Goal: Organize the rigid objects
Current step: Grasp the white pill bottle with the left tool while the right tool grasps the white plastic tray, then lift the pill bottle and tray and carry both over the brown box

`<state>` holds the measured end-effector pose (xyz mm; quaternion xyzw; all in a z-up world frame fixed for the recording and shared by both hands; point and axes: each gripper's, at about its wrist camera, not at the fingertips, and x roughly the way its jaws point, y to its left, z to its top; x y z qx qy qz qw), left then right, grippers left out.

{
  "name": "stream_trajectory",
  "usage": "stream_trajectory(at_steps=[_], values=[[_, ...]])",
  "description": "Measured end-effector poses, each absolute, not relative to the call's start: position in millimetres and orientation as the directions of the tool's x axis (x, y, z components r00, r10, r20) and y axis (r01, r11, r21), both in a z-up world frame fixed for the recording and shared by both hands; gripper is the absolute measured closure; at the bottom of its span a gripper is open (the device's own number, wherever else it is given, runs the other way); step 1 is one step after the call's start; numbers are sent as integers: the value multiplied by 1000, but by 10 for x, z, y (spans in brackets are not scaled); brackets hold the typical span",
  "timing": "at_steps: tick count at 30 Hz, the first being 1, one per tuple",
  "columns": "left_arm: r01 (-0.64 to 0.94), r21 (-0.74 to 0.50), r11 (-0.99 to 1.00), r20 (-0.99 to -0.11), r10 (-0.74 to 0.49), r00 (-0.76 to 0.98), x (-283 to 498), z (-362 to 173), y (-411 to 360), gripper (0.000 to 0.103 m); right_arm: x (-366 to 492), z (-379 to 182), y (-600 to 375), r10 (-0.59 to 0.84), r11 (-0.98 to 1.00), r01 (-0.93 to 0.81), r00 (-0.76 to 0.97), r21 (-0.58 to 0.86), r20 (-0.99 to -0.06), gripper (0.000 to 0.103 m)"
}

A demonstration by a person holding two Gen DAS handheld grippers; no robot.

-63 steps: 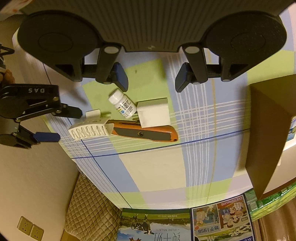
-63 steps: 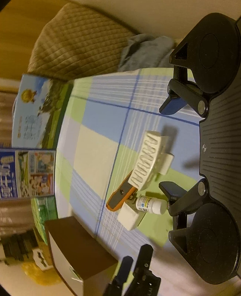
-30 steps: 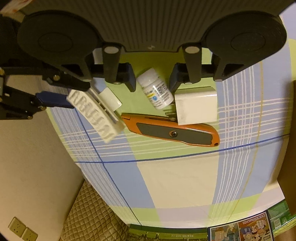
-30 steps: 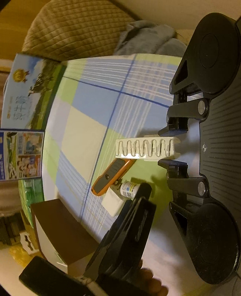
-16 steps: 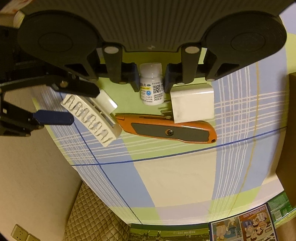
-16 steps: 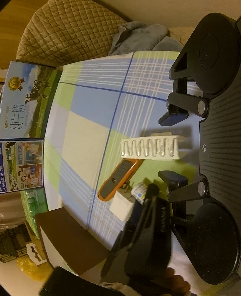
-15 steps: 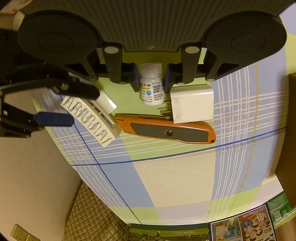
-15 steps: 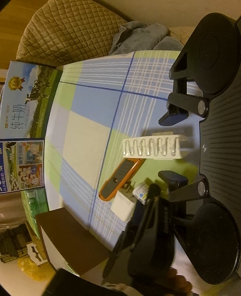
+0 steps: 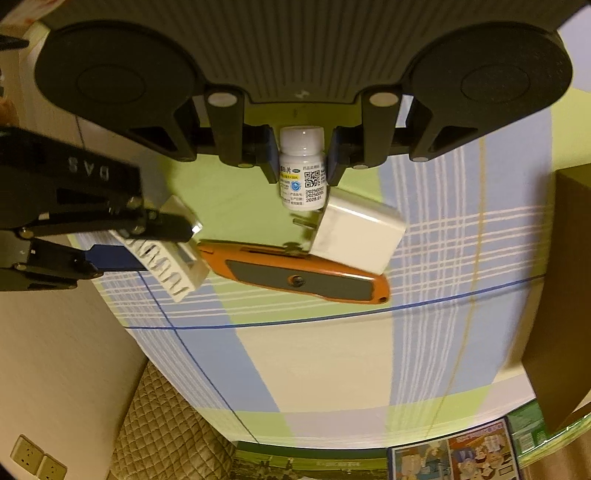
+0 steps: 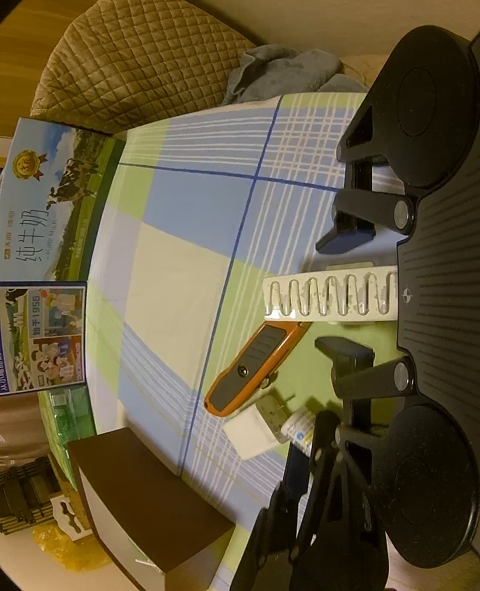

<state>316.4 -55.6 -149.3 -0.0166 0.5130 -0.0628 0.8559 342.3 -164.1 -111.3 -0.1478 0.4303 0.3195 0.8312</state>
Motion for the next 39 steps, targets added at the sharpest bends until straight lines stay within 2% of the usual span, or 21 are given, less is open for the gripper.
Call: stream_trajectory(at_steps=[1,4,23,39], values=[[85,-90,992,-876,-119,467,3152,-1493,-530,80,3425,-1123,-1639,403,754,-656,426,30,-810,71],[74,-88,993,-876,-112,468,3107,-1493,-459,80,3418,-1145,-1633,401,759,-650,433,28,-807,78],[-3,-78,997,-888,-69,454,2473,-1449,98,80,2797,-1116,-1597,461,674,-732,309,102,-832,78],[33,-52,998,-882,-62,466,2532,-1469,52,80,2713,-1119,-1401,447,681,-725,306,98,-841,77]])
